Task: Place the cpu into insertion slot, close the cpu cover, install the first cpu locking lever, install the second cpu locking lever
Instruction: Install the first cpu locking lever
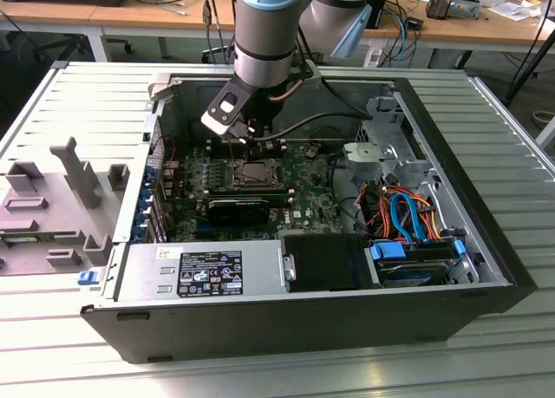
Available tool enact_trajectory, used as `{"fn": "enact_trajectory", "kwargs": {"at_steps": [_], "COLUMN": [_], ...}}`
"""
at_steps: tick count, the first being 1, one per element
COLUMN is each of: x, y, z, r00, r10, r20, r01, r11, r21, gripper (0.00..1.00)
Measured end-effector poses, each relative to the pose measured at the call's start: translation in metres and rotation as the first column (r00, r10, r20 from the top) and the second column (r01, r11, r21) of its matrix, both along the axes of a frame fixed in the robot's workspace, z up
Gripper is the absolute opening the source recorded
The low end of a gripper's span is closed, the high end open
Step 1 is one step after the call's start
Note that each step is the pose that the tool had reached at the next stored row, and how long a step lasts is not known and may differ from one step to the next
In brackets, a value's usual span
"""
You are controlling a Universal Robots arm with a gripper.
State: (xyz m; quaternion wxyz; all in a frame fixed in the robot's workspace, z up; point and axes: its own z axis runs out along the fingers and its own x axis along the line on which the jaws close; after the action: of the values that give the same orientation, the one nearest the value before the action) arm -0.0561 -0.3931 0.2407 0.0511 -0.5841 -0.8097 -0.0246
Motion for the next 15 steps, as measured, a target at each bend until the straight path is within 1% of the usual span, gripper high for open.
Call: {"fn": "enact_trajectory", "kwargs": {"at_steps": [15], "x": [0.0], "y": [0.0], "z": [0.0], "r00": [0.9992], "r10": [0.039], "r20": [0.0], "r01": [-0.039], "r11": [0.9992], "r21": [0.0001], "gripper": [0.11]}}
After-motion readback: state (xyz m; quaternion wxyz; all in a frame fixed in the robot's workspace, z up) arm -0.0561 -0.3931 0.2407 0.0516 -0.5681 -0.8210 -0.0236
